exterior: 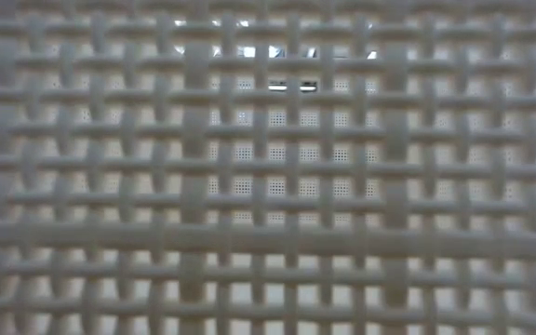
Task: Pick & place medical supplies in basket/bin
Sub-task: Put the blue bandage into the blue bin
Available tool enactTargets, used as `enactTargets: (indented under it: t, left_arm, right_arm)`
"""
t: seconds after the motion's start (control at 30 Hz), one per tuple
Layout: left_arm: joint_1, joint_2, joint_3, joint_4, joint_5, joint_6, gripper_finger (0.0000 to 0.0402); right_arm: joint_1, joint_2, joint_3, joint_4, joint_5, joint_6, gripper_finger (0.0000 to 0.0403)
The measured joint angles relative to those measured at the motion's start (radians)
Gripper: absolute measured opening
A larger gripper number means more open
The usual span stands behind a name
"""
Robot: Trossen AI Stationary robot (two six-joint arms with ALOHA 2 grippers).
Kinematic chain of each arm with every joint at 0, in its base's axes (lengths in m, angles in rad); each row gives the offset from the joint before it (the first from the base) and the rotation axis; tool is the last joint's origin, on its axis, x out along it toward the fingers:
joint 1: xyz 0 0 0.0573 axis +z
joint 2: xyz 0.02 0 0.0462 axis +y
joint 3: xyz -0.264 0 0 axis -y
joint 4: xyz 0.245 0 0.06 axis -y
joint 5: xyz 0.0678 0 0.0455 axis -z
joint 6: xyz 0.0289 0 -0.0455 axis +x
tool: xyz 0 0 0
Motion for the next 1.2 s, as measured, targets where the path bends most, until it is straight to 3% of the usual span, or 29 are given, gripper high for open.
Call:
enactTargets:
  t: [0.43,0.9,1.2]
  left_arm:
    - [0.0,0.111,0.0,0.046,0.027,-0.039,0.0001]
    - [0.0,0.118,0.0,0.089,0.061,-0.01,0.0001]
    - [0.0,0.118,0.0,0.168,0.08,-0.068,0.004]
  right_arm:
    - [0.0,0.0,0.0,0.0,0.0,0.0,0.0239]
    - [0.0,0.0,0.0,0.0,0.0,0.0,0.0239]
    - [0.0,0.0,0.0,0.0,0.0,0.0,0.0239]
